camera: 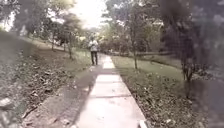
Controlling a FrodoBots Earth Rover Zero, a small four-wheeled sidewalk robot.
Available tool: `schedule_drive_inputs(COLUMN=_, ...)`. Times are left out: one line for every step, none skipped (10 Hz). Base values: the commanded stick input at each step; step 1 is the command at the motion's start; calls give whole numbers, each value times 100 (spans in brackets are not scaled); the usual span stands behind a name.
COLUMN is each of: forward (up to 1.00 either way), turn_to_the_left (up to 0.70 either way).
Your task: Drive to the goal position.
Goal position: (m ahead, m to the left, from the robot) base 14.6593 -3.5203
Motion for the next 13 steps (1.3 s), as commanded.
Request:
schedule_drive_inputs(forward=70, turn_to_the_left=0)
schedule_drive_inputs(forward=70, turn_to_the_left=0)
schedule_drive_inputs(forward=70, turn_to_the_left=0)
schedule_drive_inputs(forward=70, turn_to_the_left=0)
schedule_drive_inputs(forward=70, turn_to_the_left=0)
schedule_drive_inputs(forward=70, turn_to_the_left=0)
schedule_drive_inputs(forward=70, turn_to_the_left=0)
schedule_drive_inputs(forward=70, turn_to_the_left=0)
schedule_drive_inputs(forward=70, turn_to_the_left=0)
schedule_drive_inputs(forward=70, turn_to_the_left=0)
schedule_drive_inputs(forward=70, turn_to_the_left=0)
schedule_drive_inputs(forward=70, turn_to_the_left=0)
schedule_drive_inputs(forward=70, turn_to_the_left=0)
